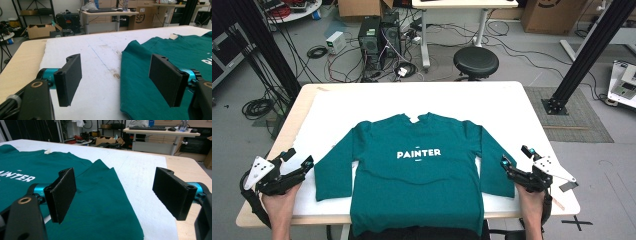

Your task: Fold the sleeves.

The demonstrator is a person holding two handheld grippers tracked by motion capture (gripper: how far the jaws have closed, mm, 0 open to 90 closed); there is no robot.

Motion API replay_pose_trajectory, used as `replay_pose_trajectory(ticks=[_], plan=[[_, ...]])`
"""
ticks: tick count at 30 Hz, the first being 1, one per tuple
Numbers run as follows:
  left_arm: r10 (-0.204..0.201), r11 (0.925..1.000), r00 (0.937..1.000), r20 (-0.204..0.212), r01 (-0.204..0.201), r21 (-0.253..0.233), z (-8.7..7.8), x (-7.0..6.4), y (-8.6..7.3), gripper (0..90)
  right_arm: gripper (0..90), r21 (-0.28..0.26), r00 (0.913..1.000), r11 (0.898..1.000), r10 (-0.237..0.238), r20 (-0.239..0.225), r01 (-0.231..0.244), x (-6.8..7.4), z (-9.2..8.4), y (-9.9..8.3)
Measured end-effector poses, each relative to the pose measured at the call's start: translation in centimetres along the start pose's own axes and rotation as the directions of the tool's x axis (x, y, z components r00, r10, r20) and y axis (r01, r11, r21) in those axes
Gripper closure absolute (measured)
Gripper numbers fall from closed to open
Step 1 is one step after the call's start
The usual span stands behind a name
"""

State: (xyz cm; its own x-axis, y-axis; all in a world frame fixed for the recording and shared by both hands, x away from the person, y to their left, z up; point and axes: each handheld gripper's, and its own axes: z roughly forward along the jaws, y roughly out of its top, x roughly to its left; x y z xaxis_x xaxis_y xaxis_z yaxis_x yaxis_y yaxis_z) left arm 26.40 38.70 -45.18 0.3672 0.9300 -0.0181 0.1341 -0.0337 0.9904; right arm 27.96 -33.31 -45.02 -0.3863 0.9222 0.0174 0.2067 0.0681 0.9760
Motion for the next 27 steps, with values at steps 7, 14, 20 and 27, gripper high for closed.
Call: replay_pose_trajectory(ticks=[7, 14, 20, 27], plan=[[0.003, 0.9998, 0.9996, 0.028, -0.002, -0.022, -0.2, 0.1, -0.1, 22.3, 19.4, -0.004, 1.0, 1.0, -0.009, -0.004, 0.009, -0.1, 0.0, 0.0], [0.002, 0.9997, 0.9986, 0.053, 0.0, -0.026, -0.3, -0.5, 0.6, 22.3, 19.4, -0.001, 1.0, 1.0, -0.005, -0.004, 0.005, 0.0, 0.0, 0.0], [0.048, 0.9972, 0.9845, 0.169, -0.057, 0.049, -0.7, -2.2, 2.7, 32.0, 19.5, 0.009, 1.0, 1.0, 0.004, -0.001, -0.004, 0.1, 0.0, 0.0], [0.119, 0.9746, 0.9658, 0.231, -0.158, 0.159, -1.6, -3.8, 3.2, 35.8, 19.4, 0.009, 1.0, 1.0, -0.005, 0.001, 0.005, 0.1, 0.1, 0.0]])
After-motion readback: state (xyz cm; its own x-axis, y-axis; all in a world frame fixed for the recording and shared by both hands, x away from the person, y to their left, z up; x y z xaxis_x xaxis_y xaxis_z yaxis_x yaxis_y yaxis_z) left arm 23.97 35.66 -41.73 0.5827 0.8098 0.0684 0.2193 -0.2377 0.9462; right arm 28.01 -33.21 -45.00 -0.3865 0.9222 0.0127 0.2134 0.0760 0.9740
